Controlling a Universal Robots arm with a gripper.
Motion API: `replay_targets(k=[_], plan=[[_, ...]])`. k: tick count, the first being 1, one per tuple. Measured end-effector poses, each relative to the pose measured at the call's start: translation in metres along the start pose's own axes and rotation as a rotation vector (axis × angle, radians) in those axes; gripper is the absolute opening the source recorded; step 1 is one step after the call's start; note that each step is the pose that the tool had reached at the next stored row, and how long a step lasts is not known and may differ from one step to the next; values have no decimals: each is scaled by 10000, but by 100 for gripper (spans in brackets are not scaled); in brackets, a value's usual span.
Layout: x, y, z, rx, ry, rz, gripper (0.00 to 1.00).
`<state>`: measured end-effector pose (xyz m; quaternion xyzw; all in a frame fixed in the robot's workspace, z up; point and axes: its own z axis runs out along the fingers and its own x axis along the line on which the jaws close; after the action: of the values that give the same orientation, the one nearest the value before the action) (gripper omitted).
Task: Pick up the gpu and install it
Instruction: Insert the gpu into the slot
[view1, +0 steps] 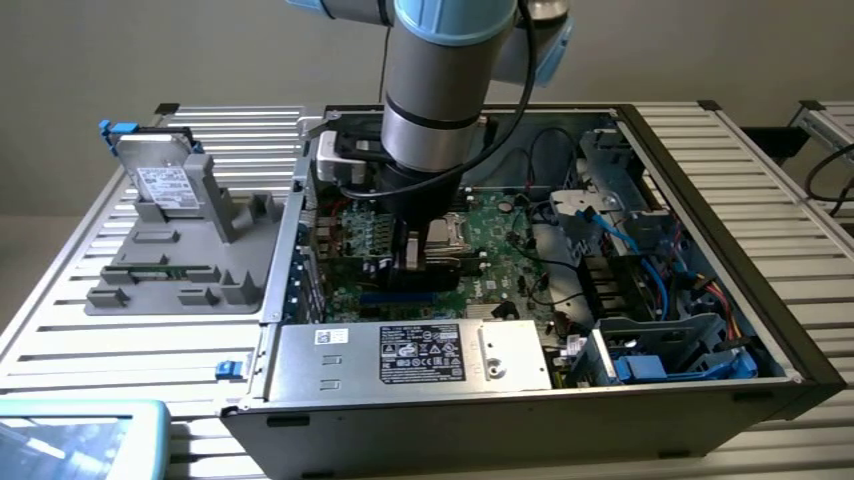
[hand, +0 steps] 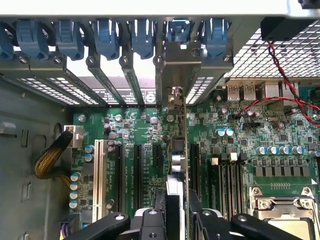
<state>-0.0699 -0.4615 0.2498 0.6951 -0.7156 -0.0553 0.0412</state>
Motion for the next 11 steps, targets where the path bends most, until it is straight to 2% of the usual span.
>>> replay_targets(k=[3,11], plan=[[4,0,5,-18,-26,-2,28],[5,0,6,-25,-26,-1,28]])
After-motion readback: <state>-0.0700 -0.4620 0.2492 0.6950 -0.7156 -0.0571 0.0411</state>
